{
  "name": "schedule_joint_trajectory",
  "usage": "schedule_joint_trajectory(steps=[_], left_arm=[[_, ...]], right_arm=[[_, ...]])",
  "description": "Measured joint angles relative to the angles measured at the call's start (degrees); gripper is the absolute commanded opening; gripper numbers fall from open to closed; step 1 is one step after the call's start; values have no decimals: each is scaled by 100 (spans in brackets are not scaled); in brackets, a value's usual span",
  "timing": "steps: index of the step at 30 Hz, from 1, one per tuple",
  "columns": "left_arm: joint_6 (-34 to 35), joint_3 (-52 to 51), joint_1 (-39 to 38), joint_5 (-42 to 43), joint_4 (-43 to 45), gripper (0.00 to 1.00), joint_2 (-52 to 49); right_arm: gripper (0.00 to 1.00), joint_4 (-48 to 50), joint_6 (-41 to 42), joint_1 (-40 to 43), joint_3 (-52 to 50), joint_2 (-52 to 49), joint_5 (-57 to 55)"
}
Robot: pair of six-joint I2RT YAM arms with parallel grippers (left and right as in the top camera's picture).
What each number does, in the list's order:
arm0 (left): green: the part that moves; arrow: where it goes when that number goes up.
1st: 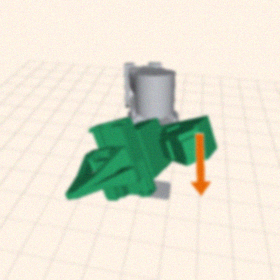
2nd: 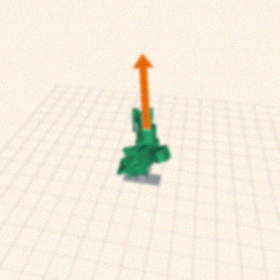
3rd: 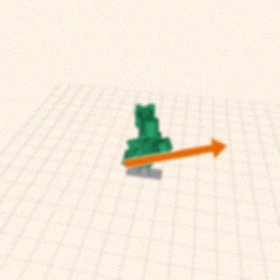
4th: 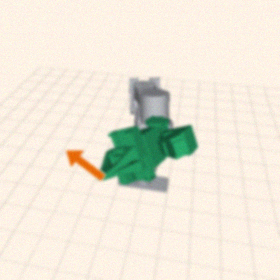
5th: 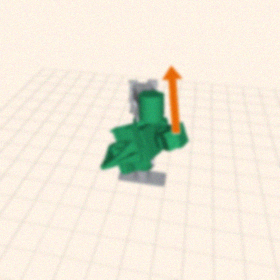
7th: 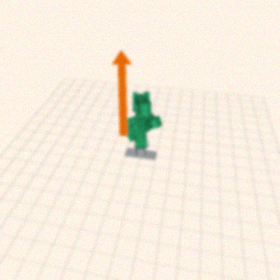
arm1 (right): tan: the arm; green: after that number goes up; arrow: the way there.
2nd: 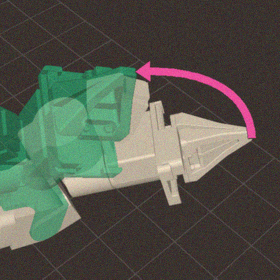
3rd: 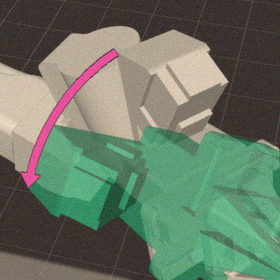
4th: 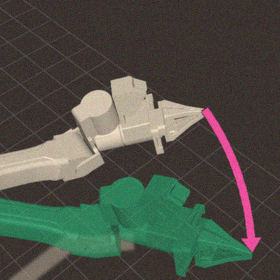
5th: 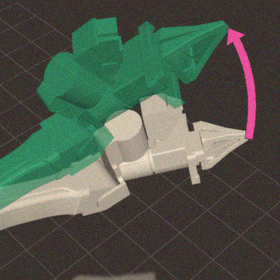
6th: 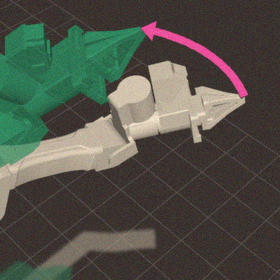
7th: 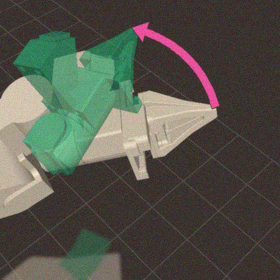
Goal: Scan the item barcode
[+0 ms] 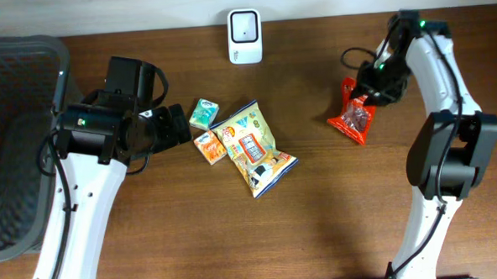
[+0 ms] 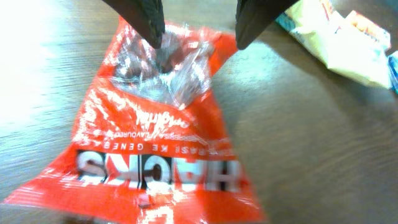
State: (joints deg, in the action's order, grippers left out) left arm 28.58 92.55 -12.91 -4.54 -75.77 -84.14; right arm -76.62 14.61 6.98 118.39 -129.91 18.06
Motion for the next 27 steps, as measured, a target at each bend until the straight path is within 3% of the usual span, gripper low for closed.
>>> schedule_joint_trajectory(steps=[1,5,12,21,27], left_arm=[[0,0,0,0,4,99,0],[0,0,0,0,0,99,0],[0,0,0,0,0,99,0],[0,0,0,0,2,99,0],[0,0,0,0,0,99,0]], right_arm=[[63,-118,-59,-7,144,15,-39],[64,-562,-514,-164,586,125,-249],[64,-647,-706,-1128,293,149,-1480],[69,214,726,-2009,-1255,142,-4159],[76,861,492,-2181,-1534,138,-4413]])
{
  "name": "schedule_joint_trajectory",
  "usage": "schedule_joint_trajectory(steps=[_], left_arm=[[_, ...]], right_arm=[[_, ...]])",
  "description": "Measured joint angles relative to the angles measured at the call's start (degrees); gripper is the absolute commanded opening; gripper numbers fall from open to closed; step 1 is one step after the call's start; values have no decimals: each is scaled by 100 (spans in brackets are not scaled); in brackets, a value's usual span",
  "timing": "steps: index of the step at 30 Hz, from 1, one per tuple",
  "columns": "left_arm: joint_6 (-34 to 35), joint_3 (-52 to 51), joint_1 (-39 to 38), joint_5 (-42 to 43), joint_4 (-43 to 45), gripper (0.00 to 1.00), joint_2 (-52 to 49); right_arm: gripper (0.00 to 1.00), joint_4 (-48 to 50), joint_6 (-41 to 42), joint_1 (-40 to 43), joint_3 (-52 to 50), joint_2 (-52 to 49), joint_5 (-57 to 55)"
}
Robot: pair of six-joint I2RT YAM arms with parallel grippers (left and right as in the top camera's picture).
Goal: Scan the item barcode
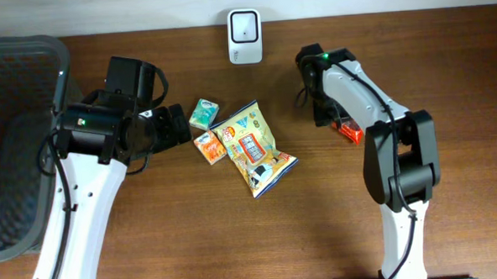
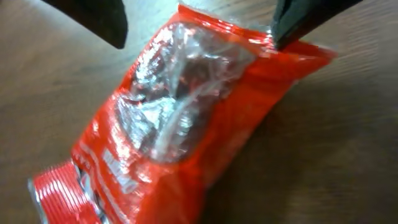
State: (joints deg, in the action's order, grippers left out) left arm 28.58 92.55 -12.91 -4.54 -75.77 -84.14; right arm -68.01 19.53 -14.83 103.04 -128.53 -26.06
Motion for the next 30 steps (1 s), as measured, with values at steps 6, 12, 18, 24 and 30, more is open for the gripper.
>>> schedule_joint_trajectory(steps=[6,12,18,24,30], left_arm=[[0,2,0,0,0,99,0],[0,0,0,0,0,99,0],[0,0,0,0,2,99,0],[0,0,0,0,2,99,0],[0,0,0,0,2,99,0]], right_arm=[[95,-9,-229,-258,79,0,-2],[99,208,-2,-254,422,2,236],[99,723,-35,109,251,0,820],[96,911,-50,455,-72,0,933],[38,1126,-66,516,-393,0,901]])
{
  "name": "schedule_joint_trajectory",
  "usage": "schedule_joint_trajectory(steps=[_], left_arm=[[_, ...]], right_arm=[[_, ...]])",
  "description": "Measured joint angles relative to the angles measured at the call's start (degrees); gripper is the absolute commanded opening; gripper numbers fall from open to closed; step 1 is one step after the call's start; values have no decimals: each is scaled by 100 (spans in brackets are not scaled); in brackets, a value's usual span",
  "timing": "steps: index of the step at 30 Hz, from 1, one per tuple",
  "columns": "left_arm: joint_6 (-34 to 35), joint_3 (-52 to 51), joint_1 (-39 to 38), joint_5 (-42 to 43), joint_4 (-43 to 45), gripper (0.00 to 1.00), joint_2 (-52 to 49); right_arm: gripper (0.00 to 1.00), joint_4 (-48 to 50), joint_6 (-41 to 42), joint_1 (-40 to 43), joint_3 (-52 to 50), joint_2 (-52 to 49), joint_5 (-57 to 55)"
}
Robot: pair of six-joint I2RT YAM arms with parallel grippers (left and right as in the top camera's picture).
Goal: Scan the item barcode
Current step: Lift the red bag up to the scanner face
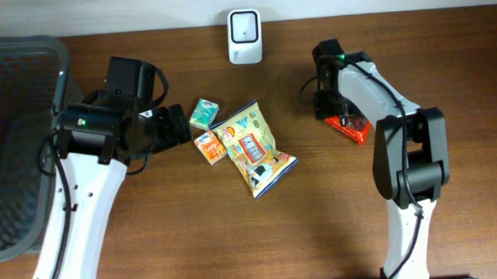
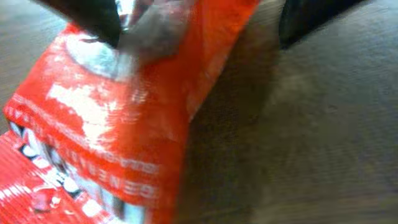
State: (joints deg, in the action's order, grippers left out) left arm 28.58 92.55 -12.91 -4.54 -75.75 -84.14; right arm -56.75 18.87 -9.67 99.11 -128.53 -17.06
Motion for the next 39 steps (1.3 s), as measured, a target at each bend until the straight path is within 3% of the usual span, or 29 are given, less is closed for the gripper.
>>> schedule_joint_trajectory(steps=[3,6,14,27,34,36,39], left_arm=[[0,0,0,0,0,99,0],[0,0,0,0,0,99,0],[0,0,0,0,-4,99,0],[0,0,0,0,-2,99,0],[0,0,0,0,-4,99,0],[0,0,0,0,-2,99,0],[0,0,0,0,0,99,0]], right_arm=[[14,-42,33,0,13,2,-68],[4,-308,0,7,173,35,-59],[4,-1049,-129,15,1436,33,1777],[4,313,-304,-96,1624,33,7084],[6,1012,7,-243,903,33,7805],[15,1456,382,-229,457,31,7831],[21,2017,699,-173,-120,15,7847]])
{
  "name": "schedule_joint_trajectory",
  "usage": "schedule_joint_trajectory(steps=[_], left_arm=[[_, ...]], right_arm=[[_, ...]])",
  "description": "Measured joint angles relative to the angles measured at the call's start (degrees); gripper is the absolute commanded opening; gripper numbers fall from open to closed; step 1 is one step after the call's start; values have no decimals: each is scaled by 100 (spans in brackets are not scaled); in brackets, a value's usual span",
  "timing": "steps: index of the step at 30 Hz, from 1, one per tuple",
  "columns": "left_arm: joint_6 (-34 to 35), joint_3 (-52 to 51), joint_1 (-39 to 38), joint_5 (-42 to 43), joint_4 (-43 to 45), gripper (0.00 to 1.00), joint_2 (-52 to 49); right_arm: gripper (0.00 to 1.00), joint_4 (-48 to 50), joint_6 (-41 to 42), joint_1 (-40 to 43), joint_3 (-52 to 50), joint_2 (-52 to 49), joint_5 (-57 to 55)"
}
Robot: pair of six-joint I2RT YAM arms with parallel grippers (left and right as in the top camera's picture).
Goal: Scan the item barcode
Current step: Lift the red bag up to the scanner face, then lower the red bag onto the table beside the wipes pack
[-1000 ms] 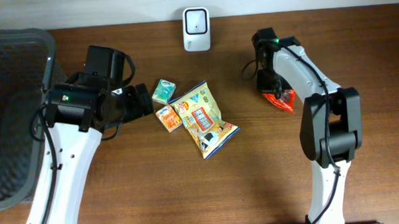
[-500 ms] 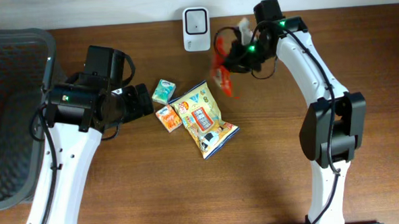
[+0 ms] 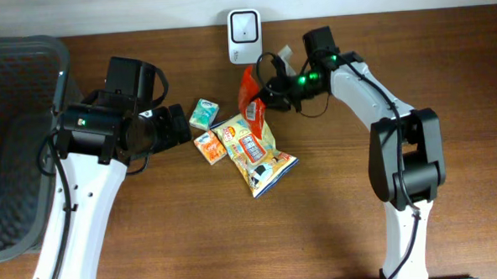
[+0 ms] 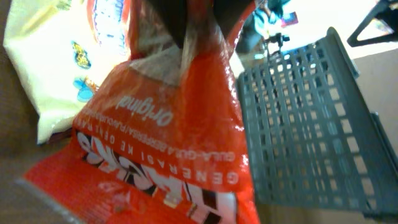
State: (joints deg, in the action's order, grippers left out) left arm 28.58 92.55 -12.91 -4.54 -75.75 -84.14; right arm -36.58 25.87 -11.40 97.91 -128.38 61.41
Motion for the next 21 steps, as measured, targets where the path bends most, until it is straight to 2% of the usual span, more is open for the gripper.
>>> schedule_joint_trajectory(steps=[5,10,15,21], left_arm=[[0,0,0,0,-4,99,0],[0,0,0,0,-4,99,0],[0,0,0,0,4,99,0],[0,0,0,0,0,99,0]], right_arm=[[24,-184,304,319,-446,0,-422],[27,-675,131,848,-450,0,-1172],[30,-1838,-369,1364,-227,0,-1799],[31,-2870,-1370,1412,881,31,-2181]])
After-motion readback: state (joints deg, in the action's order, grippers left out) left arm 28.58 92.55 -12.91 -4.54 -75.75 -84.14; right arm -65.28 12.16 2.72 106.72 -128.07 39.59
